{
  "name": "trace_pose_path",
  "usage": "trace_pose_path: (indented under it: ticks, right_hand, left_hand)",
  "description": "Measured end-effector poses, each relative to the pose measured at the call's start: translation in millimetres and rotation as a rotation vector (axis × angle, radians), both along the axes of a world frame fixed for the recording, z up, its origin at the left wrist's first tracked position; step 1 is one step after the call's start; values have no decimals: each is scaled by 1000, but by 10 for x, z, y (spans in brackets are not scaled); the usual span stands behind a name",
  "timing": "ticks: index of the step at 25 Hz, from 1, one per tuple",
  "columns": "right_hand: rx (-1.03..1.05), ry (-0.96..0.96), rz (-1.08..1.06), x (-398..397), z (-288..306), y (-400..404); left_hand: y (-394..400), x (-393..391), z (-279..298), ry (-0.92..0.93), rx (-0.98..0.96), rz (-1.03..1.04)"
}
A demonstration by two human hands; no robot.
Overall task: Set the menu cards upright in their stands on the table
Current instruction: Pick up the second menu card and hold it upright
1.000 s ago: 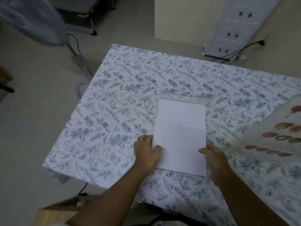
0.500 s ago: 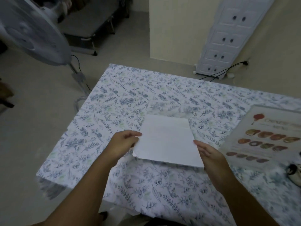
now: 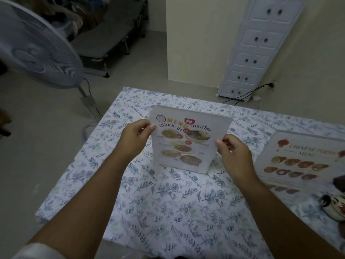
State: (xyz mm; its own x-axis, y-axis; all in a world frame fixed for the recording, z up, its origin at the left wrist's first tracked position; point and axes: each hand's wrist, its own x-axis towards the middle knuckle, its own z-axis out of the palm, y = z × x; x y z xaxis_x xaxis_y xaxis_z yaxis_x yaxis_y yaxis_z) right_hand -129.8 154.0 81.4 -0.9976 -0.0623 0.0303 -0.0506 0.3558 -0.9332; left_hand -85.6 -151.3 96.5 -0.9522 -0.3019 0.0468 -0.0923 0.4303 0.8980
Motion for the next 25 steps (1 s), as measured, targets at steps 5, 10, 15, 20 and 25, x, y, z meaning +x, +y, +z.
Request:
trace_pose_path:
  ticks: [5, 10, 15, 20, 25]
  right_hand:
    - [-54, -42, -61, 58, -168, -79]
    - [7, 18, -122, 281, -400, -156]
    - [30, 46, -169, 367, -551, -194]
    - [96, 84, -147, 358, -534, -167]
    - [146, 60, -65, 346, -412, -105]
  left_hand:
    - [7, 55, -205, -2, 190, 42]
    - [79, 205, -463, 64, 130, 120]
    - [118, 238, -532, 124, 116, 148]
    - [131, 255, -517, 145, 95, 151]
    - [270, 341, -417, 107, -46, 240]
